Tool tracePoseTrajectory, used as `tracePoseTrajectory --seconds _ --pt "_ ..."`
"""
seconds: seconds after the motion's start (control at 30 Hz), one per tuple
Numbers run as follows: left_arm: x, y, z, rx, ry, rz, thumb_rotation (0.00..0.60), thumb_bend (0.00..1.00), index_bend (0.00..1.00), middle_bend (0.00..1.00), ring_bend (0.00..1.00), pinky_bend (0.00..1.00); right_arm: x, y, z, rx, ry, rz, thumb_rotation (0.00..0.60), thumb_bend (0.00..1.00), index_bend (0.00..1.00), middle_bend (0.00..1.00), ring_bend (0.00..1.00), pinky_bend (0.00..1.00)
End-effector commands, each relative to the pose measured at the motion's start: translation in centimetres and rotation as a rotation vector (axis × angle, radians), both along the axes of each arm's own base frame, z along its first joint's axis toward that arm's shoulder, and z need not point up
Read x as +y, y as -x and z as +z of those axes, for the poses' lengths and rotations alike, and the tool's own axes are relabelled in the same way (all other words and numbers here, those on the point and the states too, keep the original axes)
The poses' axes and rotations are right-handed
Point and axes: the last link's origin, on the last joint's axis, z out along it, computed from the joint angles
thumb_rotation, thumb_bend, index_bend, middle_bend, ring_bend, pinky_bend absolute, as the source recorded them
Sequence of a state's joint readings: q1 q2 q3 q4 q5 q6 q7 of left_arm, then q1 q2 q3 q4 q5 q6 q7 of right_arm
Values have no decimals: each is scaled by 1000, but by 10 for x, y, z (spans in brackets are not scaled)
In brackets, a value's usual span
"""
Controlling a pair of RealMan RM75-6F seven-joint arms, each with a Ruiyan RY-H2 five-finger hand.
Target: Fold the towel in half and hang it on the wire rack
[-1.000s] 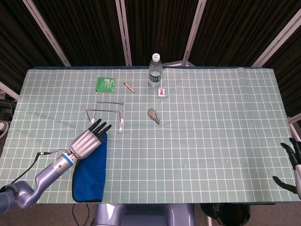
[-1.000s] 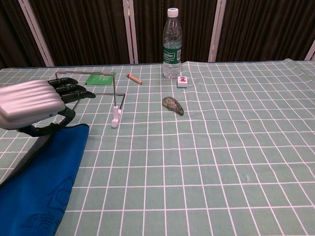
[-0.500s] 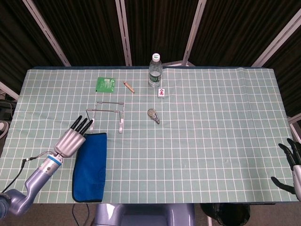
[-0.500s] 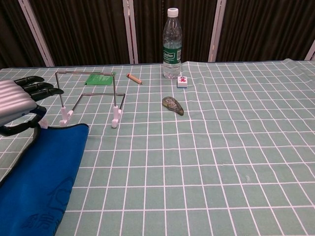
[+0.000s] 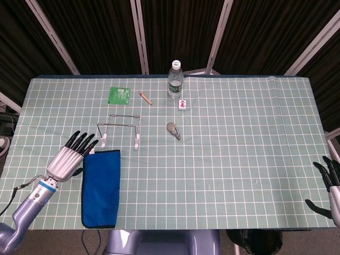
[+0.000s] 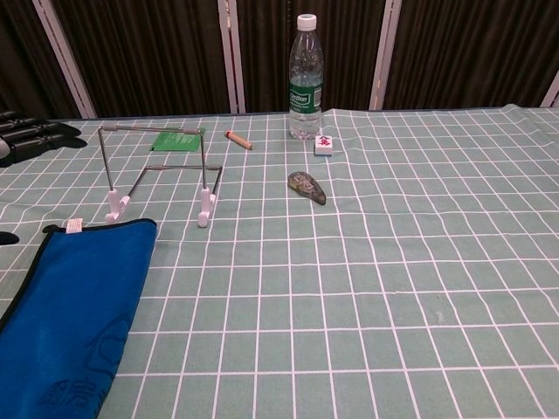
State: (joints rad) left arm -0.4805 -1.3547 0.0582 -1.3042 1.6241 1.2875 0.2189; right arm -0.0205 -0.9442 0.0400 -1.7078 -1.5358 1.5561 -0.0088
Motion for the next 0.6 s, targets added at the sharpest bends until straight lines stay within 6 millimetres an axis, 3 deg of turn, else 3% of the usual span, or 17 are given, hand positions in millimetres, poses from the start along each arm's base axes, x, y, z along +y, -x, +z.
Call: tracePoseTrajectory --seconds 0.03,0.1,0.17,0.23,0.3,0.43,0.6 --pt "1 -12 4 -82 34 27 600 139 0 442 426 473 0 0 0 0 -1 2 600 0 121 0 0 0" --pt "4 -18 -1 -101 55 45 600 137 0 658 662 822 0 0 0 0 -1 2 600 0 120 0 0 0" --pt "9 -24 -7 -119 69 53 600 137 10 804 810 982 1 0 0 -2 -1 3 600 0 120 0 0 0" --pt "14 -28 -15 -124 89 71 600 136 80 914 912 1000 1 -1 1 -5 0 4 600 0 124 0 0 0" --pt "18 -31 -23 -124 119 104 600 136 135 954 949 1000 1 0 2 -5 2 4 600 0 125 0 0 0" --pt "29 -36 -36 -132 178 187 600 145 185 973 971 1000 0 0 2 -5 4 2 600 0 128 0 0 0" --pt "44 -40 -52 -131 209 288 600 238 224 973 971 1000 -2 2 1 -3 0 -7 600 0 127 0 0 0"
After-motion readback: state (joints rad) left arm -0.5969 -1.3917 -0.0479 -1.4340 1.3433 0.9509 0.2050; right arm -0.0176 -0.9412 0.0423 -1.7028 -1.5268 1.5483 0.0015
